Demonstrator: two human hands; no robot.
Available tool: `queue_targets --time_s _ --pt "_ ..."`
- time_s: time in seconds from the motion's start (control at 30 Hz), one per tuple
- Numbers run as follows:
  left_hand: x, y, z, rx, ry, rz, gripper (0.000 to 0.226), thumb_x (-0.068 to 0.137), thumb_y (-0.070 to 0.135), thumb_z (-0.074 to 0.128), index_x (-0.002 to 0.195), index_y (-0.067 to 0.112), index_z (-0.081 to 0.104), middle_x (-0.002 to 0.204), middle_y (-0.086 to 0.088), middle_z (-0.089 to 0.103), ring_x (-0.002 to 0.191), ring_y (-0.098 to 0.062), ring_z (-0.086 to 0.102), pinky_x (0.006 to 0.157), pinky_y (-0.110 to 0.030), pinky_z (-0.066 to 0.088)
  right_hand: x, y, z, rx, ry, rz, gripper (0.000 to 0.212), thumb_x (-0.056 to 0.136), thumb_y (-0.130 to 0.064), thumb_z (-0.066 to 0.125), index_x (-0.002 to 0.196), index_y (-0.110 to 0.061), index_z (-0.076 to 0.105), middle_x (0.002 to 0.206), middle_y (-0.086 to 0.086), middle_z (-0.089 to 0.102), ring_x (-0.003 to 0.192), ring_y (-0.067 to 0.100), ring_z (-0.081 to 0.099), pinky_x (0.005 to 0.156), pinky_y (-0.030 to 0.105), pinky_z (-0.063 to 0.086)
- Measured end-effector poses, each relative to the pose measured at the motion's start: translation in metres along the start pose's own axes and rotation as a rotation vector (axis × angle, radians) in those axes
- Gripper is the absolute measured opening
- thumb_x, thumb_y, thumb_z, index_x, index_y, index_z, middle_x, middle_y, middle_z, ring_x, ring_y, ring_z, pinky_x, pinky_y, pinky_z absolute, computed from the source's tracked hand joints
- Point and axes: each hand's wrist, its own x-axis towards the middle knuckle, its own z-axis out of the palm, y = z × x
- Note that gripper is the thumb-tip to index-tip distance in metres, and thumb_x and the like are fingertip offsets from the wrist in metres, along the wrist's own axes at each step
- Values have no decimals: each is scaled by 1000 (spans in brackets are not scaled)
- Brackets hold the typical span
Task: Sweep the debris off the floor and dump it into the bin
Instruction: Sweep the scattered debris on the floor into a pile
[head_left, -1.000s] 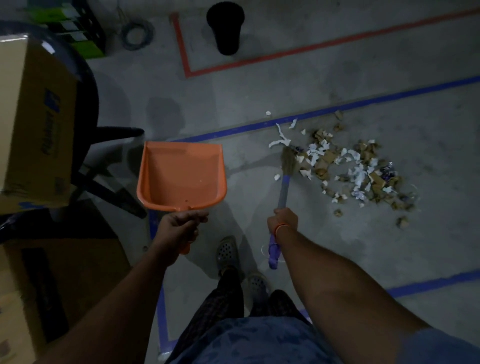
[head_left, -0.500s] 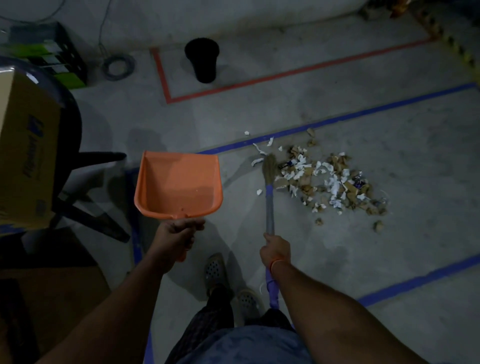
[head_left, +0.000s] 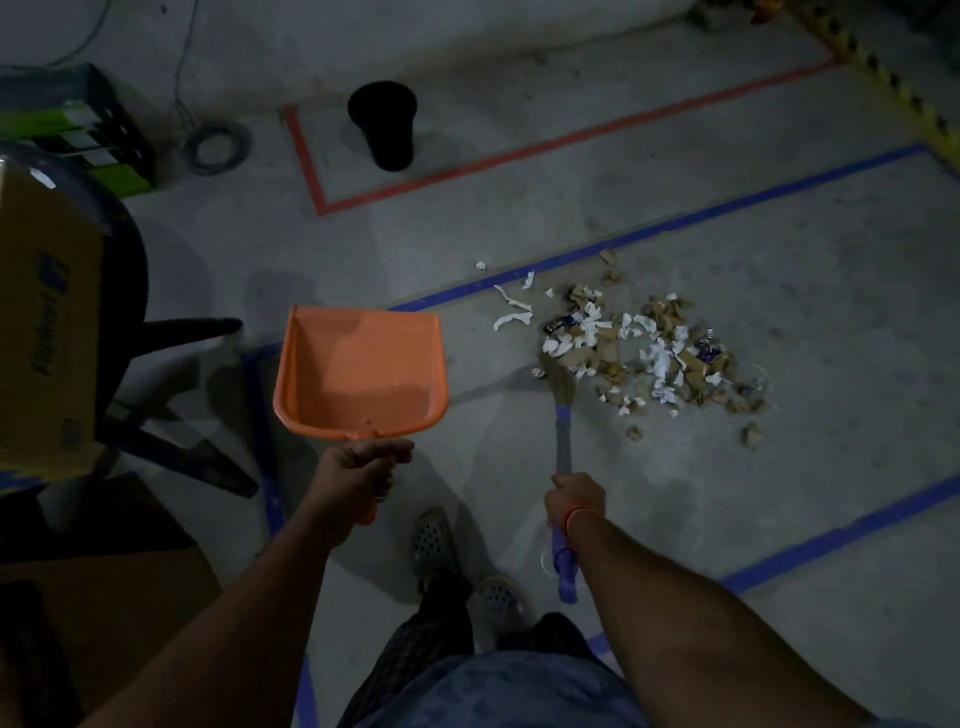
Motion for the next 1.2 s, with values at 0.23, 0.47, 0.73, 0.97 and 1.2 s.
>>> queue_targets --time_s 0.23,0.47,0.73,0.97,1.2 --pt "4 -3 4 -12 -59 -26 31 99 -11 42 106 0 70 61 5 65 41 -2 44 36 -13 32 -15 -7 6 94 100 20 50 82 -18 64 132 -16 61 134 10 61 120 27 59 104 28 44" --pt "17 5 -6 -41 -79 -10 31 98 -11 42 107 -1 70 80 -4 70 42 -4 43 35 -14 31 -30 -26 30 85 97 -24 51 84 -17 57 135 -21 59 131 11 63 116 29 62 101 29 47" --pt "41 17 -32 -40 -105 -11 37 97 -13 43 99 6 74 88 -10 71 45 -5 44 40 -15 35 -32 -62 56 51 -23 -42 49 78 -17 62 127 -20 65 122 11 68 106 28 67 93 36 55" --pt "65 29 -59 -57 -114 14 47 95 -14 44 87 14 80 85 -9 72 44 -6 43 41 -16 35 -21 -81 65 212 67 105 52 73 -22 61 125 -17 66 120 10 69 103 29 69 91 38 57" --pt "86 54 -68 -33 -147 43 39 97 -12 43 97 9 76 88 -9 72 45 -6 44 39 -16 35 -35 -124 56 166 190 27 48 88 -18 57 135 -18 58 133 10 61 120 28 59 102 27 44"
